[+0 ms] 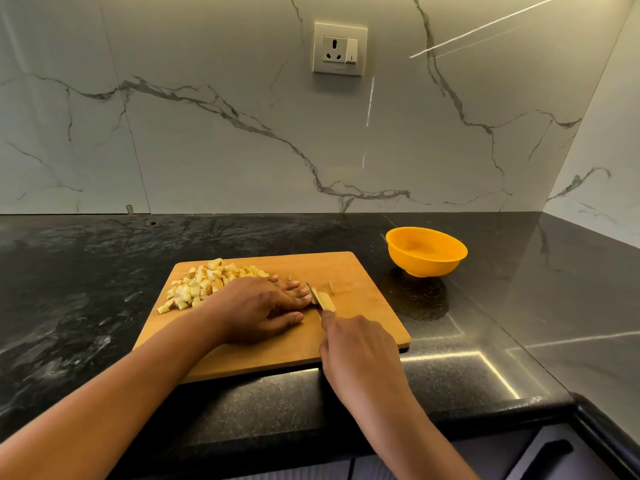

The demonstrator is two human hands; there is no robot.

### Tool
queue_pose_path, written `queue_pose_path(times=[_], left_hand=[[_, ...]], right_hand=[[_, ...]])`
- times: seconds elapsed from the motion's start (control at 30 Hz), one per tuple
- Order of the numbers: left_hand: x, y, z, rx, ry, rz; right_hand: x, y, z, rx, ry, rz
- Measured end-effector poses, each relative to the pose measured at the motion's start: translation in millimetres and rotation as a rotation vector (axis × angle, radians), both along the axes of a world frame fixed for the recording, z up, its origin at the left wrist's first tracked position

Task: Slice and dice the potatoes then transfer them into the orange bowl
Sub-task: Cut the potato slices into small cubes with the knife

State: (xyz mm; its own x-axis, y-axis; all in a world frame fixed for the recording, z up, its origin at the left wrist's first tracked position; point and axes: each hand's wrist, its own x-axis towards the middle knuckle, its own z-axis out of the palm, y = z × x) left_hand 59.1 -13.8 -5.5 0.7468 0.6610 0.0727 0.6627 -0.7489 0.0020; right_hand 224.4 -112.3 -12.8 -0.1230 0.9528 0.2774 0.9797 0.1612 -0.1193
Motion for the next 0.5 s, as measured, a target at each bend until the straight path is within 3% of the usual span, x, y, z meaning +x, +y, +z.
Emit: queue_pose_path(times=[0.3,0.5], left_hand=[[-0.4,-5.0,-0.9,-0.036,-0.191,0.025],[-3.5,-2.9,-5.0,0.055,-0.358,0.007]], right_hand=[[19.1,-33.5,-2.8,0.117,0.128,0.009],[13.4,-21.3,-7.0,0.13,0.081,-0.019]])
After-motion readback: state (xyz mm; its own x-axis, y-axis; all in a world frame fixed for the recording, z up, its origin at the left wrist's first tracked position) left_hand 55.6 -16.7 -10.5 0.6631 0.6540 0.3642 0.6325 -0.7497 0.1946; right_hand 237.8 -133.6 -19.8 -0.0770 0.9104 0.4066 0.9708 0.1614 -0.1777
